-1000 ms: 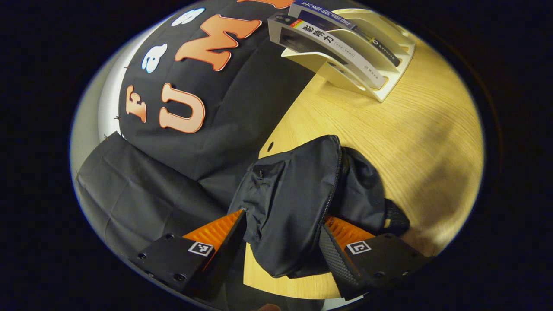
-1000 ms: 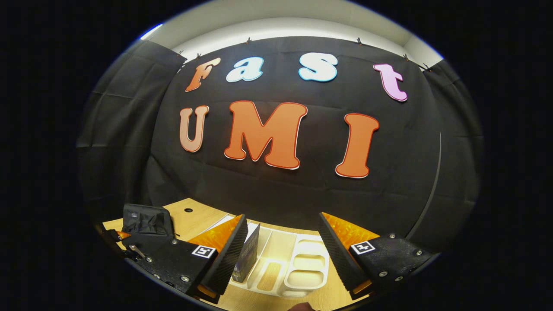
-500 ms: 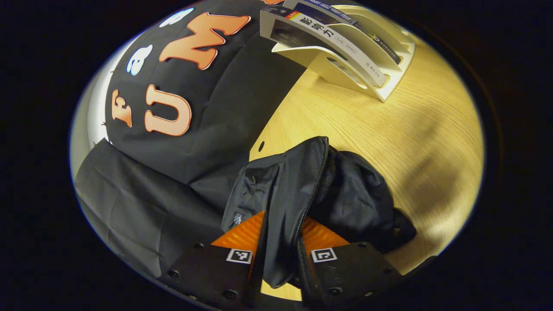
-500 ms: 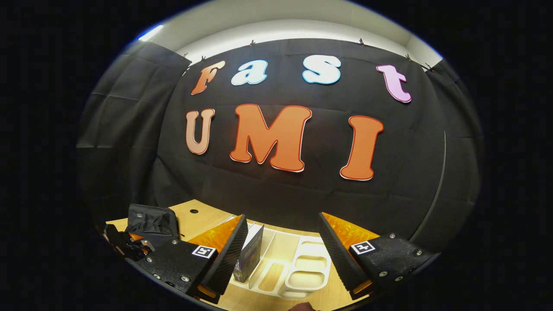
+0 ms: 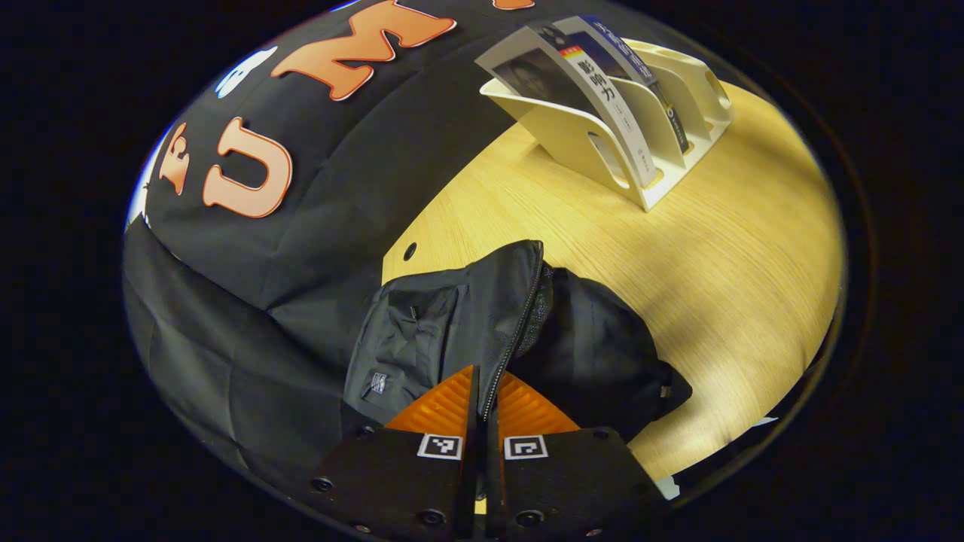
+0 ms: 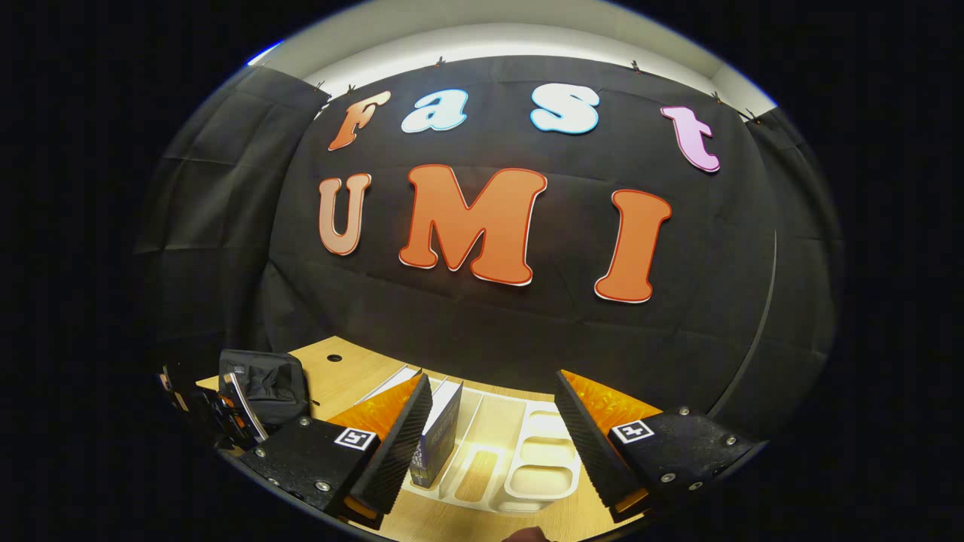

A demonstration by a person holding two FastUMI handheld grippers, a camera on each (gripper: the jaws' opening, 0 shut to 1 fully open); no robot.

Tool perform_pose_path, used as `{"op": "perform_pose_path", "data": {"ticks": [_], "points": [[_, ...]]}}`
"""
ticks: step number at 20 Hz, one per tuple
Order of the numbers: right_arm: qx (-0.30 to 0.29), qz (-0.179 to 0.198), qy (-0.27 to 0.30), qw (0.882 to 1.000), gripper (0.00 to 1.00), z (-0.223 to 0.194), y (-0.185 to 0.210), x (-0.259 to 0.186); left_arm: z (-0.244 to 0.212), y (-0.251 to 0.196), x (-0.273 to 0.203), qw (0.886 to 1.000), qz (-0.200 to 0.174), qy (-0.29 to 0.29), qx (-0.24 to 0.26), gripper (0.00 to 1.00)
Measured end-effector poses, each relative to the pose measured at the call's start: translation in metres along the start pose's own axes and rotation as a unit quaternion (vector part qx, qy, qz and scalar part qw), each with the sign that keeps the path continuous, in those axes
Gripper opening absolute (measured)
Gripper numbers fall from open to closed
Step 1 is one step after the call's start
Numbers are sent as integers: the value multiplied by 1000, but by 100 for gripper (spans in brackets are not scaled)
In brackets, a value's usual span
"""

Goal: Open the schoolbag, grab two books from the bookshelf and put them into the schoolbag.

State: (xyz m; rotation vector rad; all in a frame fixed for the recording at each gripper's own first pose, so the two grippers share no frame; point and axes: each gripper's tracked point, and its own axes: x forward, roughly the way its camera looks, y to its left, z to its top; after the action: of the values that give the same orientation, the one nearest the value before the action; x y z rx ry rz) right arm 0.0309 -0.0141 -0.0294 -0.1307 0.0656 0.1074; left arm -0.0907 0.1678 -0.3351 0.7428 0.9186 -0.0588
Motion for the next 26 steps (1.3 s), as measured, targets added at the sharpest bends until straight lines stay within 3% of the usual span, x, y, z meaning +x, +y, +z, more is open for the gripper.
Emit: {"op": "perform_pose_path", "data": {"ticks": [5,13,20,26], "points": [[-7,-12,26,1000,98,5,27,16,10,34,-13,997,-71,-22,-37,6],[-31,-11,56,998,98,17,72,36,29,84,-30,985,-151,-46,-67,6],[-31,5,132,991,98,0,103,60,32,107,-34,962,-253,-27,-102,7],[-25,14,212,977,99,-23,120,80,40,127,-33,938,-326,-1,-115,6]]}}
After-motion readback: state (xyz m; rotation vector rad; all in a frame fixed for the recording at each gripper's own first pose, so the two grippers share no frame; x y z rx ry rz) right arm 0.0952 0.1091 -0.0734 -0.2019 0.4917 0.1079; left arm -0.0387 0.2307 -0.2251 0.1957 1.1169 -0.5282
